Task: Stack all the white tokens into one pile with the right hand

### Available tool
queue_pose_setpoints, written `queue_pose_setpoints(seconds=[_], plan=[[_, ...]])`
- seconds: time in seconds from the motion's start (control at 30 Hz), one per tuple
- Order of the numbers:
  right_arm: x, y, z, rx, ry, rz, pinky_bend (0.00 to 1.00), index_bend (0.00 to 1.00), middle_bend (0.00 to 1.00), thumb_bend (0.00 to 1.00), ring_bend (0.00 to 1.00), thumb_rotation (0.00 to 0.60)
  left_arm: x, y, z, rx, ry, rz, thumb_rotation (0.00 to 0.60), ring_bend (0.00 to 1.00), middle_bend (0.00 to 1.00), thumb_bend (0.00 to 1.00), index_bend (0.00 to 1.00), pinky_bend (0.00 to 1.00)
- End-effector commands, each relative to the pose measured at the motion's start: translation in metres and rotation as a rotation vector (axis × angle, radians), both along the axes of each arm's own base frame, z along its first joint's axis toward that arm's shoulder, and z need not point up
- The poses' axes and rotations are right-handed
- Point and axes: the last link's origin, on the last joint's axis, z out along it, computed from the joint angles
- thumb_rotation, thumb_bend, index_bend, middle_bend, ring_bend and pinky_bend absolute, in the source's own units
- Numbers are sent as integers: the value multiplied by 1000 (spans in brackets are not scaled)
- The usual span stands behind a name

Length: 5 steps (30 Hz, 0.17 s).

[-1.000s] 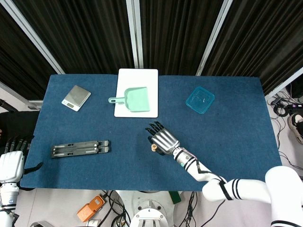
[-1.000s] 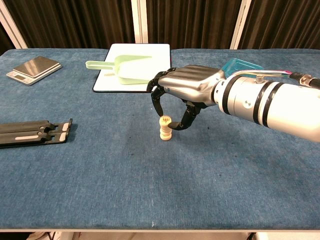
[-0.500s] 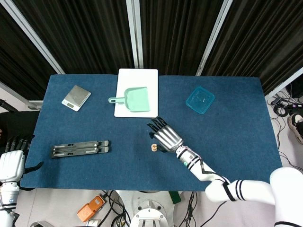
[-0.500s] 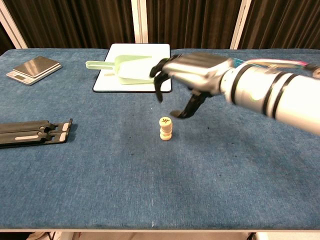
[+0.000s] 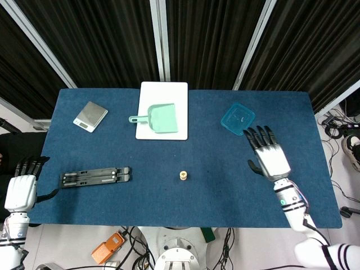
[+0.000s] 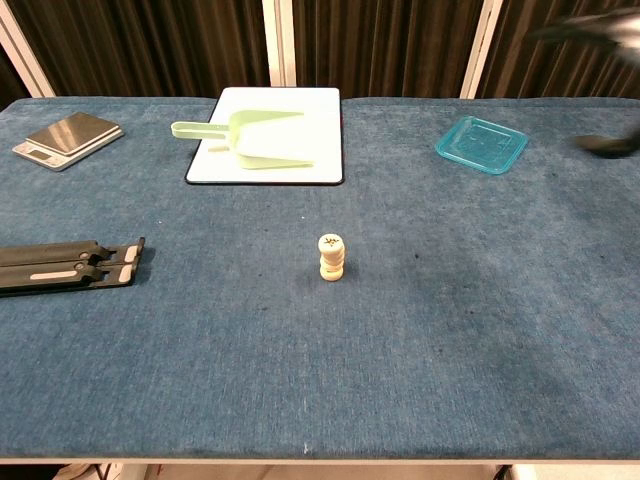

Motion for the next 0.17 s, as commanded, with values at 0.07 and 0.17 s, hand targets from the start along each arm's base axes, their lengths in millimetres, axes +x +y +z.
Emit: queue_pose_setpoints(seconds=[0.07,0.17], plan=[[-37,41,31,-48,-41,-87,74,15,107,452,0,600,6,2,-1,-3,4,-16,600,73,136,85,173,0],[-51,54,37,-64,-55,-117,68,15,105,452,0,600,9,3,-2,-5,4,-21,600,72,136,85,173,0]])
